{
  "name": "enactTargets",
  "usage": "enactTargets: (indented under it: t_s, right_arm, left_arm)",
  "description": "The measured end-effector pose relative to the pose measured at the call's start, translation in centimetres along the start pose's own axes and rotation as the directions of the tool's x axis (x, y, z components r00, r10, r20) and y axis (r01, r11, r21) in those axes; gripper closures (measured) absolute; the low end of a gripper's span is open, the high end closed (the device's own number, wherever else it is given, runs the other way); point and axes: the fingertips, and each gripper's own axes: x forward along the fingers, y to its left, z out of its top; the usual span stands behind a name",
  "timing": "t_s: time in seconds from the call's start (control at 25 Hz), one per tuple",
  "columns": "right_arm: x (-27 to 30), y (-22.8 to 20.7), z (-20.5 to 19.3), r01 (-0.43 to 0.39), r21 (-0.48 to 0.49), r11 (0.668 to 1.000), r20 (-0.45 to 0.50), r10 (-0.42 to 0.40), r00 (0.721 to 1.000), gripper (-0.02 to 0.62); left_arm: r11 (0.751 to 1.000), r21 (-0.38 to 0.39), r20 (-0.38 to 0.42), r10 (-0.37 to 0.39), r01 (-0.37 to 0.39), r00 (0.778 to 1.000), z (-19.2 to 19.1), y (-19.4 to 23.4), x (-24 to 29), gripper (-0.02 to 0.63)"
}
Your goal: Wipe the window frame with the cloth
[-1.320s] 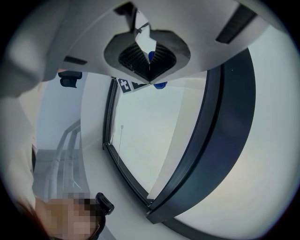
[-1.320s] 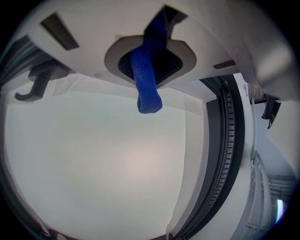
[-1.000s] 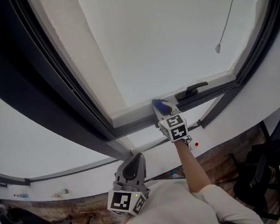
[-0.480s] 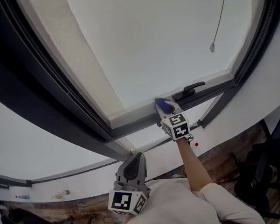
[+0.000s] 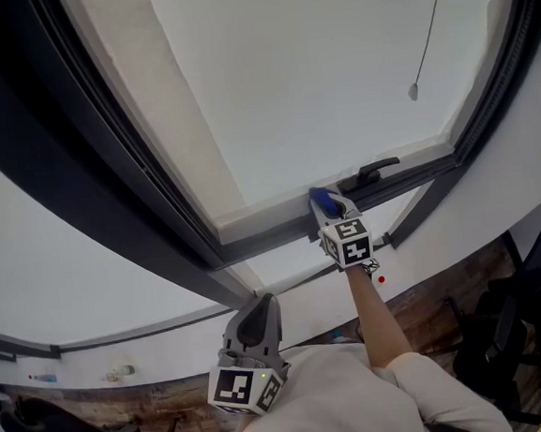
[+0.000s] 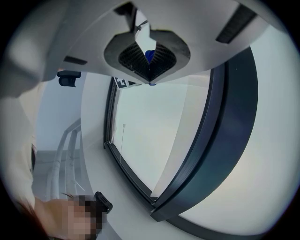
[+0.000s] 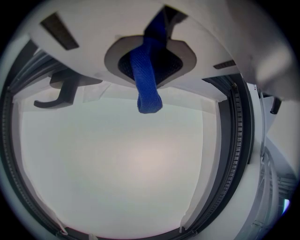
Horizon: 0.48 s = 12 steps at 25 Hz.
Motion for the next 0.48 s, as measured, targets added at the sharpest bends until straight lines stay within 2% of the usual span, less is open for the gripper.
enactTargets:
  t_s: [0.32,0.48]
  right_arm:
    - [-0.4,-0.3,-0.3,0.04,0.001,0.999,-0.025,-0.04,0.999,0.538]
    - [-1.2,0.1,0.1,0.064,-0.07,0.996,-0.054,-0.068,0.996,0.538]
  left_arm:
    - [1.0,0.017,0.01,0.003,-0.003,1.0,0.8,1.3,-1.7,0.597]
    - [1.0,0.02,0.007,0.005,-0.005,1.0,1.0,2.1,-2.9,0.597]
